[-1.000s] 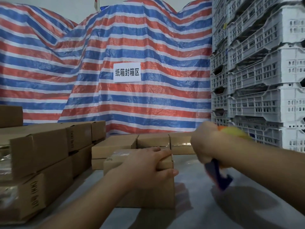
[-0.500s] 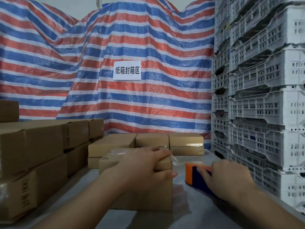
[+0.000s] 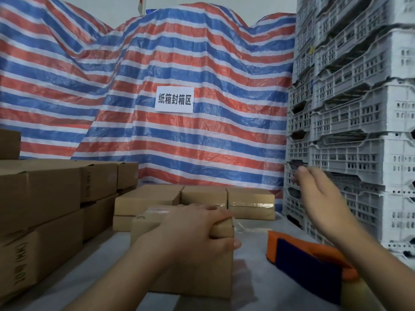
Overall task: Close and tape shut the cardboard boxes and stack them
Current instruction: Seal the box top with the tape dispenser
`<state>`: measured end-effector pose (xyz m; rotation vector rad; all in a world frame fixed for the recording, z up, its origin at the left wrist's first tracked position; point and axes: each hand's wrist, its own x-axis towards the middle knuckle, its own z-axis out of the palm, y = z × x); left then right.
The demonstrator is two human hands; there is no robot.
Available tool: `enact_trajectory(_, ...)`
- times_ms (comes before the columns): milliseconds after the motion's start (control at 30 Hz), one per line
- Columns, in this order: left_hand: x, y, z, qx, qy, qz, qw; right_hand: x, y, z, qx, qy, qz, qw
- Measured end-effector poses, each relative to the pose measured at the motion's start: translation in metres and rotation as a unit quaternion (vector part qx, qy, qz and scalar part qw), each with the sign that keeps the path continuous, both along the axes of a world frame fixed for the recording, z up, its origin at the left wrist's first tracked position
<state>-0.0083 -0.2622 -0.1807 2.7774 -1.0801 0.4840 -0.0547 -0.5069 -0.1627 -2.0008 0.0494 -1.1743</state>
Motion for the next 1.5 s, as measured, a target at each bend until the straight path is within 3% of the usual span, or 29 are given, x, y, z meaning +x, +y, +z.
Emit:
enact_trajectory(100,0.000,0.000,-0.001,0.000,-0.003,0.002,1.000,0.019,0.037,0.036,0.215,0.035,0.232,0.948)
enact_trajectory(167,0.000,-0.001,0.000,0.006,-0.006,0.009,1.000,0.031,0.063,0.046,0.245,0.048,0.284,0.926)
enact_trajectory(367,-0.004,0.000,0.001,-0.008,-0.017,-0.008,1.000,0.061,0.116,0.015,0.254,0.119,0.306,0.909)
enact_trajectory(533,-0.001,0.001,-0.003,-0.062,-0.030,0.016,0.998,0.066,0.110,-0.011,0.360,0.090,0.311,0.875)
enact_trajectory(700,0.005,0.000,-0.010,-0.054,-0.073,-0.006,0.996,0.061,0.114,-0.030,0.384,0.127,0.301,0.864)
enact_trajectory(833,0.005,0.003,-0.009,-0.102,-0.031,-0.047,0.993,0.054,0.110,-0.047,0.375,0.174,0.322,0.852)
enact_trajectory(933,-0.004,0.017,-0.002,-0.261,0.011,-0.075,0.962,0.051,0.107,-0.050,0.384,0.209,0.317,0.841)
enact_trajectory(1000,-0.005,0.033,0.000,-0.372,-0.041,-0.056,0.926,0.051,0.107,-0.049,0.394,0.204,0.312,0.840)
enact_trajectory(1100,-0.001,0.064,-0.006,-0.491,-0.101,-0.017,0.865,0.052,0.108,-0.043,0.387,0.156,0.265,0.869)
enact_trajectory(1200,0.010,0.077,-0.015,-0.577,-0.008,0.065,0.814,0.057,0.111,-0.035,0.360,0.128,0.264,0.886)
enact_trajectory(1233,0.017,0.086,-0.025,-0.555,0.049,0.050,0.829,0.058,0.113,-0.035,0.357,0.127,0.276,0.883)
enact_trajectory(1300,0.032,0.096,-0.047,-0.455,0.067,0.028,0.888,0.064,0.115,-0.040,0.336,0.142,0.302,0.881)
enact_trajectory(1400,0.031,0.095,-0.044,-0.494,0.097,0.070,0.861,0.065,0.112,-0.046,0.315,0.146,0.347,0.871)
enact_trajectory(1433,0.033,0.091,-0.047,-0.513,0.123,0.056,0.848,0.066,0.109,-0.048,0.299,0.141,0.364,0.871)
enact_trajectory(1500,0.038,0.088,-0.051,-0.644,0.203,0.016,0.738,0.063,0.102,-0.052,0.237,0.137,0.381,0.883)
